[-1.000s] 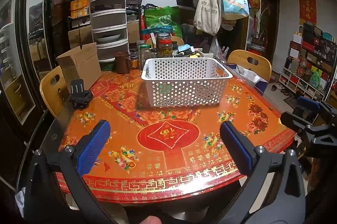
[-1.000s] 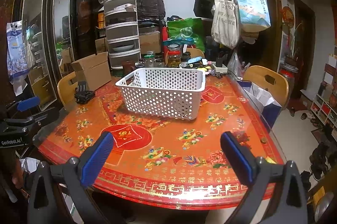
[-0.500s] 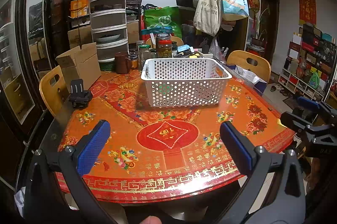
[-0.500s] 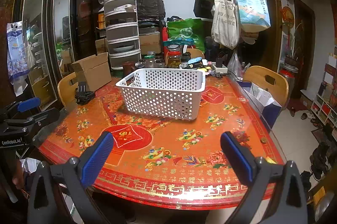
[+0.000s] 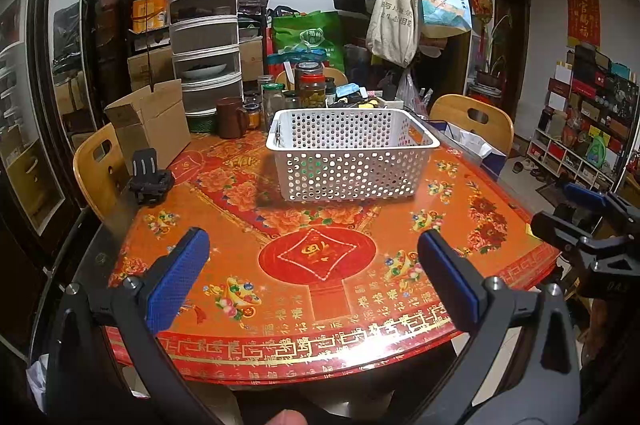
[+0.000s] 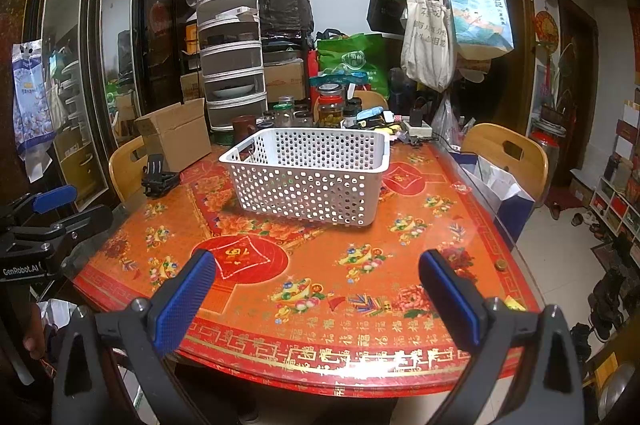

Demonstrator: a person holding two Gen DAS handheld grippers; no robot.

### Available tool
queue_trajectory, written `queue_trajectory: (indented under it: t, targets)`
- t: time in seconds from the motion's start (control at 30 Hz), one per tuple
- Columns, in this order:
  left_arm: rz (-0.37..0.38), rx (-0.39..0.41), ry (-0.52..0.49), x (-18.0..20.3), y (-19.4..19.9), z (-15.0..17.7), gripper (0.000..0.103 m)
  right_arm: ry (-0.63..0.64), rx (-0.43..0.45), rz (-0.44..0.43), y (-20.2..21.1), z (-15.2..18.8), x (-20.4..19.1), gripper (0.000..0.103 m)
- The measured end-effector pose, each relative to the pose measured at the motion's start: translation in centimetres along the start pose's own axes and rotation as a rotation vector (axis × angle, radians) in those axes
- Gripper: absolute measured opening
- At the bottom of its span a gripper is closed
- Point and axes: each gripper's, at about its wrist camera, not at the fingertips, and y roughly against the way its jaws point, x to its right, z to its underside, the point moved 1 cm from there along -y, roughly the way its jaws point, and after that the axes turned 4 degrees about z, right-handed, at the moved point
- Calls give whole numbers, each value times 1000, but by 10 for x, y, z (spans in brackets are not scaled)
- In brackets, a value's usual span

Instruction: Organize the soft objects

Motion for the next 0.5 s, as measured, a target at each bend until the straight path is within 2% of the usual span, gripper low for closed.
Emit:
queue_trajectory:
  t: [0.5]
  targets:
    - [14, -7, 3, 5, -6, 9, 103, 1, -4, 1, -1, 2, 0, 101]
